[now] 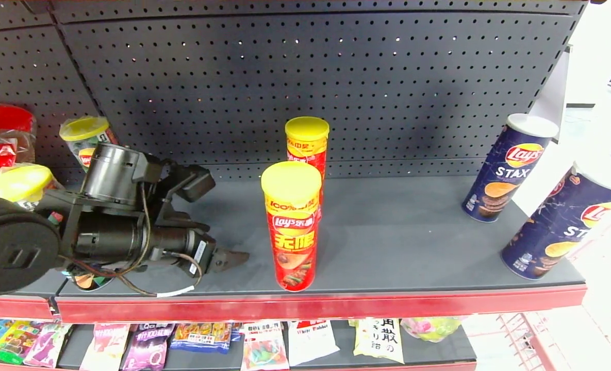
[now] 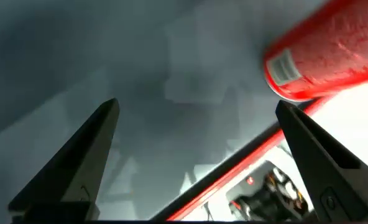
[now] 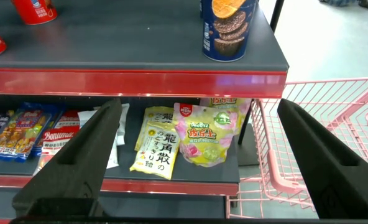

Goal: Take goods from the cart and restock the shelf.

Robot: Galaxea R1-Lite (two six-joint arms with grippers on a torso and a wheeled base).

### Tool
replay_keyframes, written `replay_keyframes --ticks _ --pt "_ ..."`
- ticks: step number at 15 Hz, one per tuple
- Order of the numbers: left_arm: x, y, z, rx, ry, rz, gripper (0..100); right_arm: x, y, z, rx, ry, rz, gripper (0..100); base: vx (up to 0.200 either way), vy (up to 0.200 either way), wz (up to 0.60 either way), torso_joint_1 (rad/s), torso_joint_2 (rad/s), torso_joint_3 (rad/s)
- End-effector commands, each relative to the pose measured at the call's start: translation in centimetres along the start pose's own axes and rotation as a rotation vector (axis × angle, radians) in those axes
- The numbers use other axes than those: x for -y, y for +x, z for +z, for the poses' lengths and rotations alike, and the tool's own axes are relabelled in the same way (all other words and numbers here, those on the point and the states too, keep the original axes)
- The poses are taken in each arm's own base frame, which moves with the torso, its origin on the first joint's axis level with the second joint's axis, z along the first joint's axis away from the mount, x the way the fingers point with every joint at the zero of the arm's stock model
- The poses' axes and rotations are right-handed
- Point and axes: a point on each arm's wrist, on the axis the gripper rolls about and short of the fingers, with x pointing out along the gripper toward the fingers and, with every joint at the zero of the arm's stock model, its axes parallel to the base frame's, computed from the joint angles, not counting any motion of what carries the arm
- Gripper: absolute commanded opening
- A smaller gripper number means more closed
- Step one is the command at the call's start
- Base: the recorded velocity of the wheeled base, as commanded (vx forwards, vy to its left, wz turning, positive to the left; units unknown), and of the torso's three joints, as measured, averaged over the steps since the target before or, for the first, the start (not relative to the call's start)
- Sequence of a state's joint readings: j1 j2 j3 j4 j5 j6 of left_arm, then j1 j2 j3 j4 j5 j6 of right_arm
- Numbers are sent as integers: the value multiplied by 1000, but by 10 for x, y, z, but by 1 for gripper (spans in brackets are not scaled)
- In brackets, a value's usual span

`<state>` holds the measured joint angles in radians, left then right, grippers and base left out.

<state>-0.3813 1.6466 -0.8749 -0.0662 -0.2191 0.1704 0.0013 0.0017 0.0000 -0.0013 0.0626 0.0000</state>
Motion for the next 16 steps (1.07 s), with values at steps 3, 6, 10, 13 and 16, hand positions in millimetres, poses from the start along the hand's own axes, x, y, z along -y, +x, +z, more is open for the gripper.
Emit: replay_keyframes --ticks 3,6,10,13,16 --pt "-2 25 -1 -50 49 -18 100 0 0 0 0 0 1 100 0 0 0 0 0 0" --pt "-1 31 4 -49 68 -25 100 0 0 0 0 0 1 100 0 0 0 0 0 0" --pt "5 38 3 -62 109 -49 100 0 0 0 0 0 1 100 0 0 0 0 0 0" --pt "8 48 9 -60 122 -56 100 0 0 0 0 0 1 100 0 0 0 0 0 0" --pt "11 51 12 -58 130 -63 100 0 0 0 0 0 1 100 0 0 0 0 0 0"
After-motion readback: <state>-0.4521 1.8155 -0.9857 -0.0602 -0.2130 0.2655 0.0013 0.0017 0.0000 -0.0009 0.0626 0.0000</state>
